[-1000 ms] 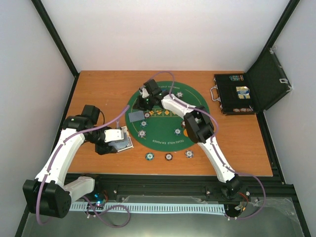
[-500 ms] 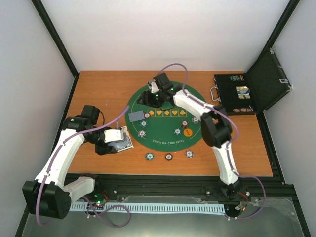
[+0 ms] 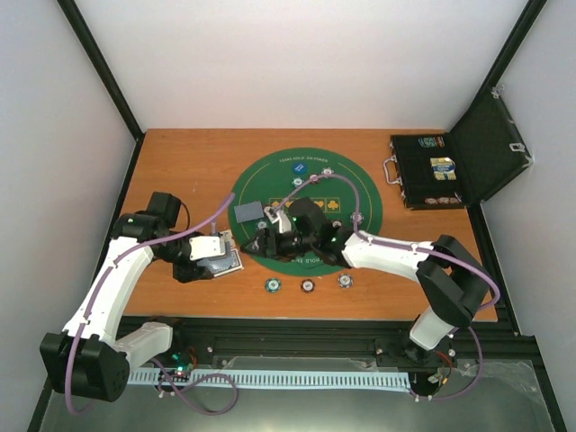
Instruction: Distribute texas hold em gaming equipment
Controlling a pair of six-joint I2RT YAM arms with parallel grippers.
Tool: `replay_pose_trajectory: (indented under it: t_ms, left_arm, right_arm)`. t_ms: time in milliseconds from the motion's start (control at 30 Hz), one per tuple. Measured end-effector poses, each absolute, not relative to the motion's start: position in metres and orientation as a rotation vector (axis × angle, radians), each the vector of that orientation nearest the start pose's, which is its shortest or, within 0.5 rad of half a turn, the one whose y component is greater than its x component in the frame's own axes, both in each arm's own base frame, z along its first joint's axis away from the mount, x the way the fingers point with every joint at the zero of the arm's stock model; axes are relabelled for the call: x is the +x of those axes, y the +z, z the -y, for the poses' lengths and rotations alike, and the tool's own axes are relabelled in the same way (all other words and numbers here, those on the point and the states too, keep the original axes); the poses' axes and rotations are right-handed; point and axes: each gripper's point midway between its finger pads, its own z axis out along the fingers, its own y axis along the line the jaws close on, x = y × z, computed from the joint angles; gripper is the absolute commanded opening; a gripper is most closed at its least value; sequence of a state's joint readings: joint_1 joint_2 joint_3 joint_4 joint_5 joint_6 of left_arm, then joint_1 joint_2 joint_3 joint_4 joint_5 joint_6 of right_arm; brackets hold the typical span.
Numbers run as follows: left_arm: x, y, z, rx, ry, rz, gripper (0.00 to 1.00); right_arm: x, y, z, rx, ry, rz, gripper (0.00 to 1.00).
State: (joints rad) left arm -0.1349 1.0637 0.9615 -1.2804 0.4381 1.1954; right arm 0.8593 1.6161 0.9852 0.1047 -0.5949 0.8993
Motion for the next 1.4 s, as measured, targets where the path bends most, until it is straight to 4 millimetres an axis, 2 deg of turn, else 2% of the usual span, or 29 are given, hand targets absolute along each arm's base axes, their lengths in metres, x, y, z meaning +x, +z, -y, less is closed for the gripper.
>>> replay_pose_trajectory:
  t_ms: [67, 200, 333, 700, 933, 1233, 1400]
  left_arm:
    - [0.173, 0.154, 0.097, 1.731, -0.392, -2.113, 0.14]
    - [0.173, 0.154, 0.097, 1.731, -0.390, -2.112, 0.13]
    - [0.173, 0.154, 0.097, 1.731, -0.388, -2.111, 0.14]
    - [0.173, 0.155, 0.096, 1.732, -0.382, -2.110, 0.14]
    - [0.173, 0.155, 0.096, 1.733, -0.381, -2.110, 0.13]
    - [0.173, 0.155, 0.096, 1.734, -0.376, -2.111, 0.13]
    - [0.173, 0.155, 0.096, 1.734, -0.373, -2.109, 0.13]
  right_arm:
    - [0.205, 0.167, -0.413, -0.390, 1.585, -2.464, 0.82]
    - [0.192, 0.182, -0.428, -0.404, 1.673, -2.400, 0.81]
    - [0.192, 0.193, -0.435, -0.397, 1.723, -2.348, 0.80]
    - [0.186, 0.195, -0.440, -0.376, 1.773, -2.340, 0.79]
    - [0.185, 0.184, -0.457, -0.381, 1.798, -2.367, 0.77]
    - [0.180, 0.192, -0.478, -0.403, 1.886, -2.340, 0.77]
    - [0.180, 0.186, -0.492, -0.406, 1.921, -2.347, 0.72]
